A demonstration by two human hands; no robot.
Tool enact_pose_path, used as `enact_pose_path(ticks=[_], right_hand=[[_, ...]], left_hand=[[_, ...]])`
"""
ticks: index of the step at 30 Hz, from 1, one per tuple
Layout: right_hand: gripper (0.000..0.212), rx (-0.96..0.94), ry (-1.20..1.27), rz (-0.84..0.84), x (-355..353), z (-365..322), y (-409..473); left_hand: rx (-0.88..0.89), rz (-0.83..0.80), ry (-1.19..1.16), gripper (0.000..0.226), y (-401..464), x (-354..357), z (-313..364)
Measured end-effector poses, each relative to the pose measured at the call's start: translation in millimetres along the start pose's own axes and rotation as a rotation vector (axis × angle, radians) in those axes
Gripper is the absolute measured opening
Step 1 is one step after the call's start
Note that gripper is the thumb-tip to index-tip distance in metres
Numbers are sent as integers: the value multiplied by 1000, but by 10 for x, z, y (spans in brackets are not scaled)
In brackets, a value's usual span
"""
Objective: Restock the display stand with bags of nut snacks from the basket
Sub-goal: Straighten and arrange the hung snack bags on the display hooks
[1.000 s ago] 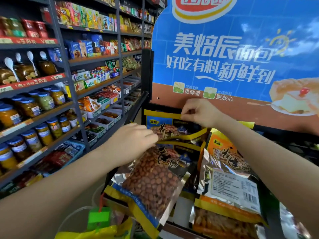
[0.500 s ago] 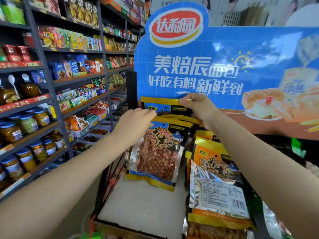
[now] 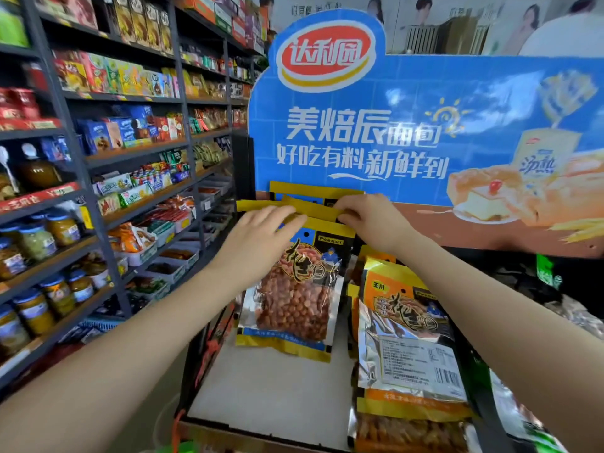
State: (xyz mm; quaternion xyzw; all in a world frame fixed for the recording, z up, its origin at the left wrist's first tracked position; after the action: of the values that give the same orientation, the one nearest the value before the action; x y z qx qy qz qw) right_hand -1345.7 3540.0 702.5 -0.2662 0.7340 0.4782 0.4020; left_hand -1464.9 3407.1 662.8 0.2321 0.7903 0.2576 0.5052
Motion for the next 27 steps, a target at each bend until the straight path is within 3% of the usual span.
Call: enact_pose_path(ticks=[2,5,9,12,15,17,20,22,27], right_hand=[[21,17,82,-12,-11,-20,75],[22,58,226,-6,-25,-33,158],[23,89,397,9,-47,-61,162],[22,100,466,15,-22,-101,212],[27,85,266,-14,82,-146,285],[27,133,241,126,34,-120,280],[19,105,172,459,-107,-98,69],[16,33,117,479,-63,-113,-110],[20,-66,-182,544,17,-141,-342]], left_hand=[[-40,-52,-27,46,83,53,-10],[62,-166,-154,14,109,-1,-6],[4,-455,-348,26,-146,-132,-233],[-22,-388,-345,36,-120,-191,-383],[73,-397,-239,23,-130,-65,-222],[52,-253,-242,22,-210,-44,-174],[-136,22,-232,28,-273,-101,-309],[-239,123,-187,32,-234,-149,-395],[-335,36,-169,39,-90,-25,-568]])
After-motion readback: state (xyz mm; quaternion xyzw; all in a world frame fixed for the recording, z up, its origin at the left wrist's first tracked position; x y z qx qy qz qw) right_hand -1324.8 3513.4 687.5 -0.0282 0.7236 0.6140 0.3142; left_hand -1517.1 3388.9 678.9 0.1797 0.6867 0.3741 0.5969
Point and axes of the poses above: each hand's wrist, its own y-axis towards the middle knuckle, its own x-axis out of the palm, z = x × y, the point moved 4 cm from there along y, towards the middle knuckle, and after that the axes turned 3 degrees about x, right-handed, at the moved point
